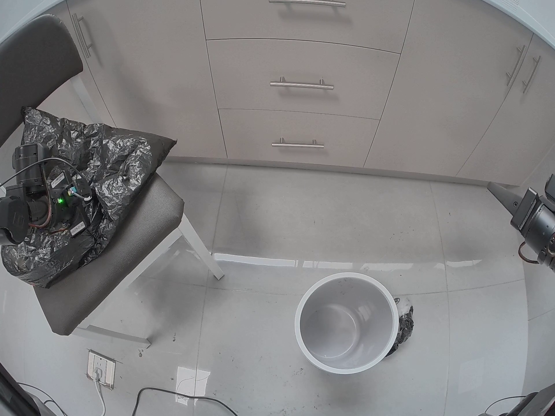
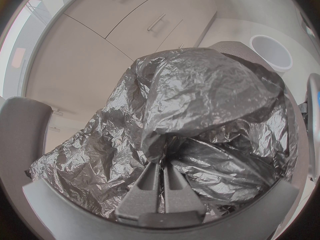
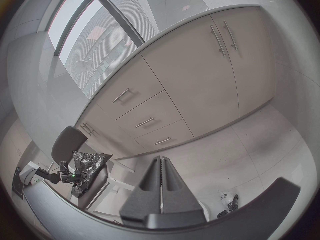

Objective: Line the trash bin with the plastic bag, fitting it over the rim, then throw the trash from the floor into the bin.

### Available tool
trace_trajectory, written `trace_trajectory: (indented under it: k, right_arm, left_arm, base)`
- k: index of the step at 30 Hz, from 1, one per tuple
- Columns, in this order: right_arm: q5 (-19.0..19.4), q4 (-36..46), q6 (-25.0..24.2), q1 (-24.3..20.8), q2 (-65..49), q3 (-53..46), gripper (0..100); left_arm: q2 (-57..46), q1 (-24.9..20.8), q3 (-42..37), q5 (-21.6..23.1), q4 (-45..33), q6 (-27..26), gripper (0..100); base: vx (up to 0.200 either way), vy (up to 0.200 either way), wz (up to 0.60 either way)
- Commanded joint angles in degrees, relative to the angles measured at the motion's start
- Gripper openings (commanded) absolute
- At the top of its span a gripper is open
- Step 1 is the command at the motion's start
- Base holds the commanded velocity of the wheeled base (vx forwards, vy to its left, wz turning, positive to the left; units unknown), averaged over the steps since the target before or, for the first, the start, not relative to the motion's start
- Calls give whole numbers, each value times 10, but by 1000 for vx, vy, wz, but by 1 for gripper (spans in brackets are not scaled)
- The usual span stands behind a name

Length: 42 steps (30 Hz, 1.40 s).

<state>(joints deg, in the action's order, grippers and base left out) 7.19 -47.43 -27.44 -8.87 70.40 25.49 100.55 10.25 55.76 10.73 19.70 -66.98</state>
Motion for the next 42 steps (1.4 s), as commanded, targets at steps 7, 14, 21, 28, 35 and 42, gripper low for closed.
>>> trace_trajectory:
  k: [7,14,21,28,35,42]
  right_arm:
    - [0,0,1,-2,-4,0,0]
    - [0,0,1,-2,-5,0,0]
    - [0,0,1,-15,-8,-3,0]
    - [0,1,2,-33,-11,-10,0]
    - [0,1,7,-48,-10,-19,0]
    - [0,6,8,-65,-20,-26,0]
  left_arm:
    - [-33,0,8,6,3,88,0]
    - [-128,-8,7,9,11,255,0]
    - [-214,-29,-14,-7,55,470,0]
    - [-248,-153,-18,-266,90,744,0]
    - [-265,-273,-9,-339,88,953,0]
    - [-272,-398,70,-338,-67,1132,0]
  base:
    - [0,0,0]
    - [0,0,0]
    - [0,0,0]
    - [0,0,0]
    - [0,0,0]
    - [0,0,0]
